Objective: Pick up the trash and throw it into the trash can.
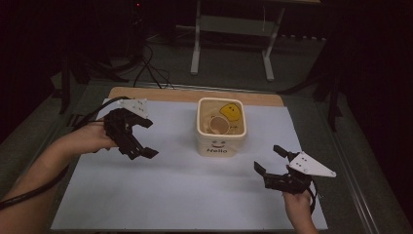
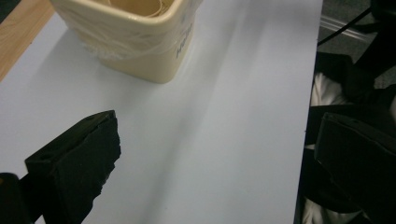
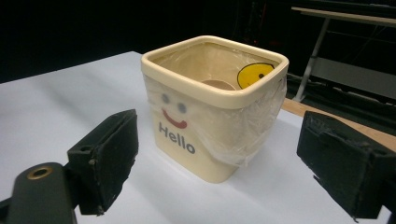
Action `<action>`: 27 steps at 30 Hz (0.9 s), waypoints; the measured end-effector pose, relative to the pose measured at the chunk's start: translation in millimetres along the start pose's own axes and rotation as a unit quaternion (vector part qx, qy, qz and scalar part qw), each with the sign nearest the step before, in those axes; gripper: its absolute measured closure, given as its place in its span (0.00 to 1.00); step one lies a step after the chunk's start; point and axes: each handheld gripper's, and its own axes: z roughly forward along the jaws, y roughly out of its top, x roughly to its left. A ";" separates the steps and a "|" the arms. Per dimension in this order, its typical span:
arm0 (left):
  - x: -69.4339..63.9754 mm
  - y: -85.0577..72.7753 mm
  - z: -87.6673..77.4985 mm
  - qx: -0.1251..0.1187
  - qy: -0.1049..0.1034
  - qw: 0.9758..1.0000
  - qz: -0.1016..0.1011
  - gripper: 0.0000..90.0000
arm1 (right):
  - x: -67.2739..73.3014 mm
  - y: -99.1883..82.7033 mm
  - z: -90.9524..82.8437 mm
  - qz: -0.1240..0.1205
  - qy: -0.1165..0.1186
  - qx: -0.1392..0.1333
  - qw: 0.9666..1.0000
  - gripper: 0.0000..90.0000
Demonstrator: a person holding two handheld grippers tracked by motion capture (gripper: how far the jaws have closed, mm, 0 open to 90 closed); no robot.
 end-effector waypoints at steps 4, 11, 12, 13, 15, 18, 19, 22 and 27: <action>-2.8 -8.8 -0.5 -0.007 -0.003 1.000 -0.004 0.01 | 0.3 -0.2 0.4 0.000 0.000 0.002 1.000 0.14; -13.9 -33.3 5.4 -0.030 -0.009 1.000 -0.004 0.01 | 0.5 -0.4 0.4 0.003 0.000 0.004 1.000 0.14; -15.3 -36.2 6.9 -0.032 -0.012 0.999 -0.005 0.01 | 0.8 -0.4 0.9 0.001 0.000 0.003 1.000 0.14; -16.2 -38.4 7.9 -0.034 -0.014 0.999 -0.007 0.01 | 0.9 -0.4 0.9 0.001 0.000 0.003 1.000 0.14; -18.4 -44.2 10.6 -0.037 -0.015 0.999 -0.007 0.01 | 1.0 -0.4 1.1 0.001 0.000 0.004 1.000 0.14; -20.6 -54.2 14.1 -0.042 -0.015 0.999 -0.014 0.01 | 0.8 -1.0 1.6 0.001 0.000 0.005 1.000 0.14; -21.3 -56.5 14.7 -0.042 -0.015 0.999 -0.015 0.01 | 0.8 -1.1 1.8 0.001 0.000 0.005 1.000 0.14; -23.2 -62.9 16.4 -0.047 -0.017 0.999 -0.020 0.01 | 0.9 -1.3 2.0 0.002 0.000 0.006 1.000 0.14; -31.0 -83.6 27.5 -0.057 -0.012 0.998 -0.029 0.01 | 1.1 -2.0 3.3 0.001 0.001 0.009 1.000 0.14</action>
